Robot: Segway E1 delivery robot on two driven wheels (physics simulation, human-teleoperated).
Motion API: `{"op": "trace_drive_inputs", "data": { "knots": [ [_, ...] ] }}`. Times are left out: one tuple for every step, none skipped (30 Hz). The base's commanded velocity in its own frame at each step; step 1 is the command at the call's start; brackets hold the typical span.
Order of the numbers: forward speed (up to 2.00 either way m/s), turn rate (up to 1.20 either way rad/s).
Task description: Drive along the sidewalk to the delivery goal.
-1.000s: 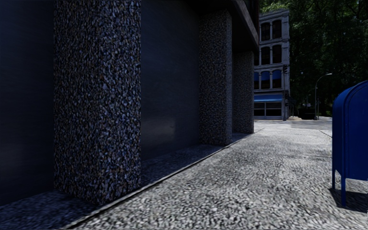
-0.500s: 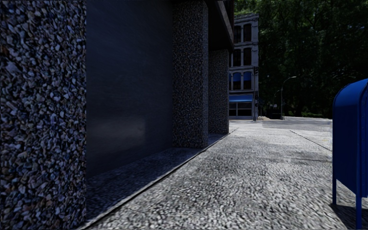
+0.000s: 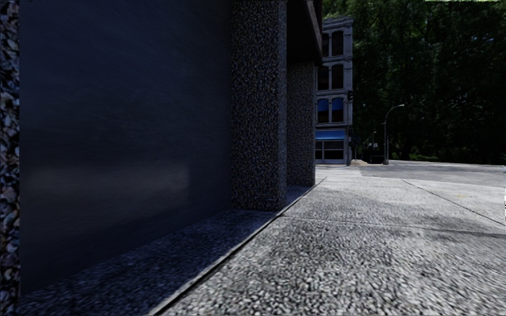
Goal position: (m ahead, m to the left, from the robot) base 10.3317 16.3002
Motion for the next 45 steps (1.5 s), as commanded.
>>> {"op": "trace_drive_inputs", "data": {
  "knots": [
    [1.10, -0.85],
    [1.10, -0.86],
    [1.10, -0.86],
    [1.10, -0.86],
    [1.10, -0.86],
    [1.10, -0.86],
    [1.10, -0.86],
    [1.10, -0.84],
    [1.10, -0.63],
    [1.10, -0.41],
    [1.10, -0.34],
    [1.10, -0.28],
    [1.10, -0.07],
    [1.10, 0.00],
    [1.10, 0.00],
    [1.10, 0.00],
    [1.10, 0.00],
    [1.10, 0.00],
    [1.10, 0.00],
    [1.10, 0.00],
    [1.10, 0.00],
    [1.10, 0.00],
    [1.10, 0.00],
    [1.10, 0.00],
    [1.10, 0.00],
    [1.10, -0.50],
    [1.10, -0.63],
    [1.10, -0.76],
    [1.10, -0.80],
    [1.10, -0.81],
    [1.10, -0.81],
    [1.10, -0.81],
    [1.10, -0.79],
    [1.10, 0.00],
    [1.10, 0.00],
    [1.10, 0.00],
    [1.10, 0.00],
    [1.10, 0.00],
    [1.10, 0.00],
    [1.10, 0.00],
    [1.10, 0.00],
    [1.10, 0.00],
    [1.10, 0.00],
    [1.10, 0.00],
    [1.10, 0.00]
  ]
}}
